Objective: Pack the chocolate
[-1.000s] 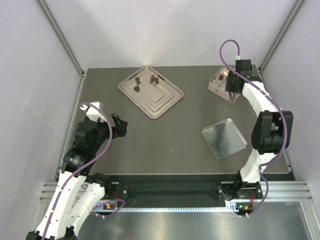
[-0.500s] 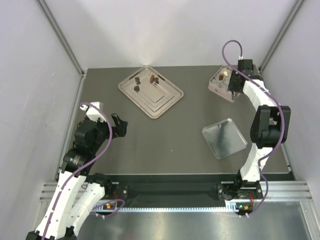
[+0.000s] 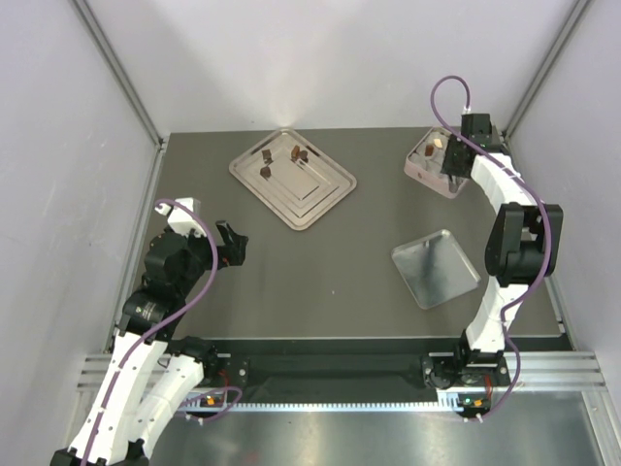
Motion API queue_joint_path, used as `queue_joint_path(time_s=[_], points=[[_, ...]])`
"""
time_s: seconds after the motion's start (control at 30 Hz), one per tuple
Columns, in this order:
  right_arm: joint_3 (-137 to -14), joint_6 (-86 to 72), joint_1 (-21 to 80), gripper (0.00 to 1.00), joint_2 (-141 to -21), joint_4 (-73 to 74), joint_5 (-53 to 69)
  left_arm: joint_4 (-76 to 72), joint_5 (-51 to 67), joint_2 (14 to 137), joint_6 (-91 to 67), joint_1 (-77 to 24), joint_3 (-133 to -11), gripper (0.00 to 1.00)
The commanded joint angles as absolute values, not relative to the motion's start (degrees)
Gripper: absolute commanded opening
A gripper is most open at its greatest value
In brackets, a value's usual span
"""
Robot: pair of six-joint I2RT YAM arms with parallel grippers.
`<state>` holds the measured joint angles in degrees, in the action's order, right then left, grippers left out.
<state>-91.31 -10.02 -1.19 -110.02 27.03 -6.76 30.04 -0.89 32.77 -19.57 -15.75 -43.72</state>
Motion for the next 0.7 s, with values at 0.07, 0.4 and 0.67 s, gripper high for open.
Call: queue_joint_path(time_s=[0.07, 0.4, 0.67], points=[[-94.04, -9.84, -1.23, 0.39, -109.60, 24.43, -5.89, 27.16, -0.53, 32.70, -19.51, -15.47, -43.95, 0.99], [-94.74, -9.49, 1.23, 0.43, -109.16, 25.93, -7.82, 27.16, -0.61, 32.61, -19.51, -15.47, -43.95, 0.99], [-96.85, -9.05, 5.78, 0.44, -106.09, 26.98, -7.91, 27.16, -0.70, 32.52, -19.51, -15.47, -43.95, 0.99]])
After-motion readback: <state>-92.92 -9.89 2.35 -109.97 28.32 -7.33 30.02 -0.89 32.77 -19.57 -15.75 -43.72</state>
